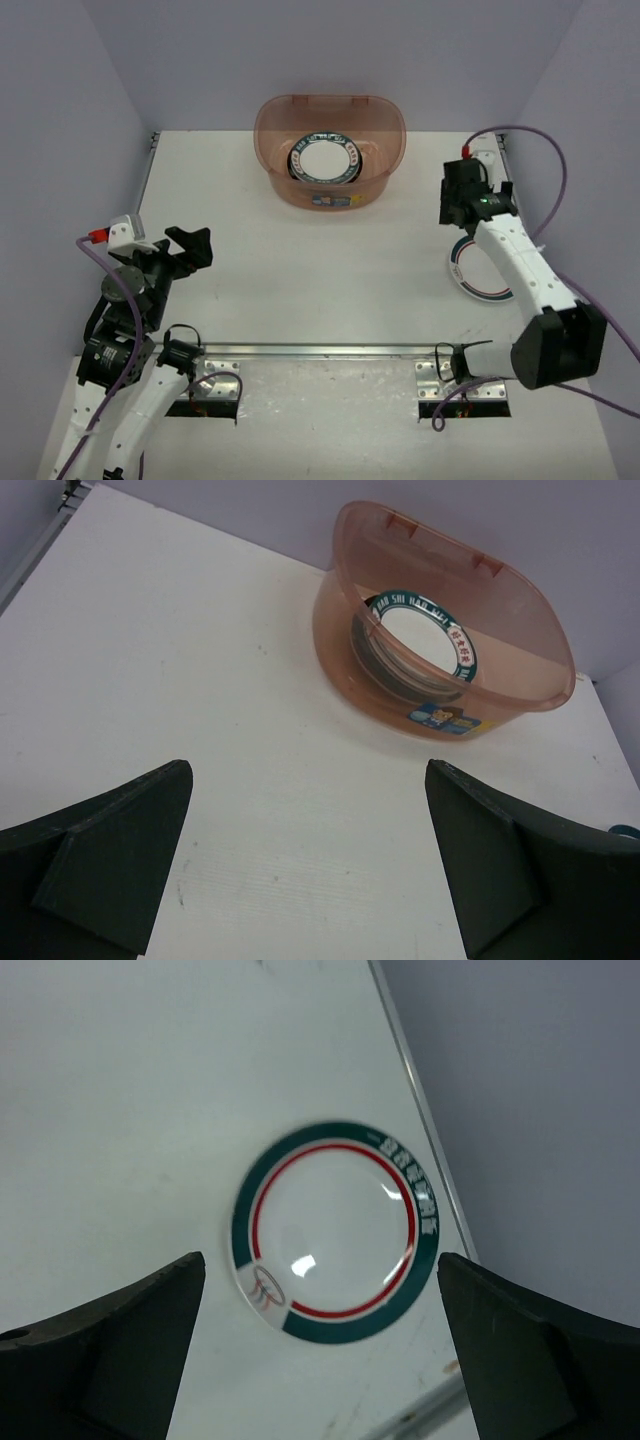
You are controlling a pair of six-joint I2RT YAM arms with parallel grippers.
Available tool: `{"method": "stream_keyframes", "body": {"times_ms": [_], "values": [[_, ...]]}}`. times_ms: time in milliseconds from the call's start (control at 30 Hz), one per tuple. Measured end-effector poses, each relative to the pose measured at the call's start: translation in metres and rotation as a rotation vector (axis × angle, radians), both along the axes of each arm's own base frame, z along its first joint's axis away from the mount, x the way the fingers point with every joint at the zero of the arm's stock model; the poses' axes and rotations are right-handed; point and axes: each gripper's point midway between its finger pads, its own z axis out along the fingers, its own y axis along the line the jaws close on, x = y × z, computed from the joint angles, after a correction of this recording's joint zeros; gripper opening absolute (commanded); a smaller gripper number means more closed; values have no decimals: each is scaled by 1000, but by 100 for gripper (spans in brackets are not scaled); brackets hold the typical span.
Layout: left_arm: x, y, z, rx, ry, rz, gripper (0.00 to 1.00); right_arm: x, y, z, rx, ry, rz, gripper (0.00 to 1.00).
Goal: Place the plates into the plastic bin on the countertop
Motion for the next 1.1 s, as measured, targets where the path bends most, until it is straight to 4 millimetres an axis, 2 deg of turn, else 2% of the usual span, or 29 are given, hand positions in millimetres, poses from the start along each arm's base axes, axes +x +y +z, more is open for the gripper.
{"method": "stream_keyframes", "body": {"times_ms": [133,200,267,400,467,633,733,767,833,933,1000,1100], "values": [[1,-2,-1,0,5,-8,100,-40,-10,-99,-82,354,-53,99],[1,-2,-1,0,5,-9,100,-52,-10,-125,-97,477,-75,98],[1,-2,-1,0,5,-10,100,-56,-10,-140,-100,533,-93,96],[0,-2,-1,0,4,-11,100,-55,-10,-159,-114,580,-131,94],[0,-3,-1,-1,2,-14,100,-55,-10,-171,-123,603,-143,81],[0,-4,-1,-1,2,-19,100,-55,-2,-192,-80,624,-129,71],[0,-4,-1,-1,2,-21,100,-53,0,-199,-61,608,-124,49],[0,-4,-1,-1,3,-22,100,-54,0,-201,-61,605,-126,48],[0,-5,-1,-1,3,-22,100,-55,0,-204,-67,607,-126,31],[0,-5,-1,-1,3,-22,100,-58,-1,-210,-79,619,-127,10],[0,-5,-1,-1,3,-22,100,-59,-2,-211,-104,631,-113,3],[0,-5,-1,-1,3,-23,100,-60,-3,-205,-174,645,-86,0]]}}
